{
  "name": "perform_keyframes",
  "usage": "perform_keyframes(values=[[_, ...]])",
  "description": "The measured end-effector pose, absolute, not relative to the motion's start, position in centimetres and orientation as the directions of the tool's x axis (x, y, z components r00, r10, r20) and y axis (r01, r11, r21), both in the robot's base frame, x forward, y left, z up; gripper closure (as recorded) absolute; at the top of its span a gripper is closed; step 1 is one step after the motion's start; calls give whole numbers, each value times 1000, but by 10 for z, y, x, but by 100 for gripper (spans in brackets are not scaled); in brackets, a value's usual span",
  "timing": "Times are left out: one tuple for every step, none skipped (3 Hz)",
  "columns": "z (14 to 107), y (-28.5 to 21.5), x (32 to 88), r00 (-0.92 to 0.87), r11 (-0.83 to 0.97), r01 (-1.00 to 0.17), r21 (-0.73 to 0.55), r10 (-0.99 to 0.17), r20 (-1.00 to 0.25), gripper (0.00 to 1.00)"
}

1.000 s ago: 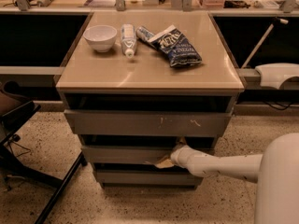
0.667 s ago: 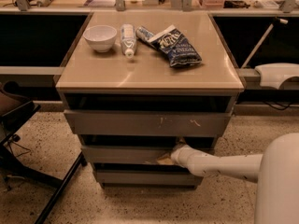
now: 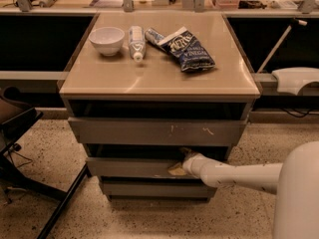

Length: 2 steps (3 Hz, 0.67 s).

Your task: Open middle drawer

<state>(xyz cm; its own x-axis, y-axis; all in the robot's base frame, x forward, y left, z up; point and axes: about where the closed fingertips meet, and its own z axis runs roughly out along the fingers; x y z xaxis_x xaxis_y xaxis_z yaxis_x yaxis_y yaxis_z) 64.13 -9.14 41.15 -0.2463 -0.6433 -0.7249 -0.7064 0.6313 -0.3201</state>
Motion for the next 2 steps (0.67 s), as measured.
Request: perform_keyframes(values=[[418,-92,641,-246,631,-706,-320,-643,-725,88],[421,-93,641,-246,631,-706,-320,-643,-725,100]])
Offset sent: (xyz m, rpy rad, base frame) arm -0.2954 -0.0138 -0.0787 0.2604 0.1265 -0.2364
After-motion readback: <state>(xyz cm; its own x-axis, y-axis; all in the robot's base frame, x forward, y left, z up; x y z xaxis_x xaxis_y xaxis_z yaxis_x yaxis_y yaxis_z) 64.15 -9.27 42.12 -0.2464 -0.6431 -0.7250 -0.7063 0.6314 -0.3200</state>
